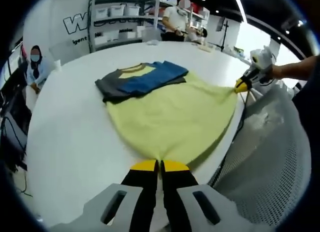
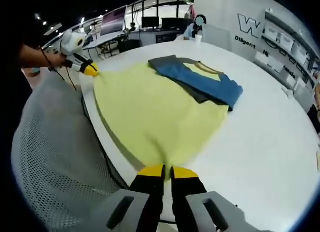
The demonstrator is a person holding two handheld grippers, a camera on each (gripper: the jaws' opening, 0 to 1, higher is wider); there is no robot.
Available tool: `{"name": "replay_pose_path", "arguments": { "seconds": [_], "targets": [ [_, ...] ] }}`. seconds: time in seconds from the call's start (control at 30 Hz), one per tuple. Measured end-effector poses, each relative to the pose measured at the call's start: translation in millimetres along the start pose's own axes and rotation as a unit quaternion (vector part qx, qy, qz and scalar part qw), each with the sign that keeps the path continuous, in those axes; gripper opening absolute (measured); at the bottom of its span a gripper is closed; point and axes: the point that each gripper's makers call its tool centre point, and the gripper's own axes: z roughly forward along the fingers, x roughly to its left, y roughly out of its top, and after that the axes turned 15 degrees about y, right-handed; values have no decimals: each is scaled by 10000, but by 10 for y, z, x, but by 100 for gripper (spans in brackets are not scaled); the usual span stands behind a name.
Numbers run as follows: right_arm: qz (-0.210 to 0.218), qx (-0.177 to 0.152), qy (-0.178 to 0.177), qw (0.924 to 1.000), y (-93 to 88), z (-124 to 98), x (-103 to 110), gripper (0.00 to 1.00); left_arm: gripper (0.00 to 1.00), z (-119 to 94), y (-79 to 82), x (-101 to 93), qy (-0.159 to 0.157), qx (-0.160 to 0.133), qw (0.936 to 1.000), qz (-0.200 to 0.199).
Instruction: Fold the garment on the visible template until the final outline fits inside the template.
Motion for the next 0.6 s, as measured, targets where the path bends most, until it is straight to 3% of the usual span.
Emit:
{"name": "replay_pose_path", "arguments": {
  "seconds": [0.33,0.6],
  "targets": [
    [93,-156,-167,9997,232,-149,-117,0,1,-16,392,199,172,-474,9987,-96],
    [25,-225,-265,9994,386,-214,-220,0,1,29,613,298,201,-608,9979,-138]
  ]
}}
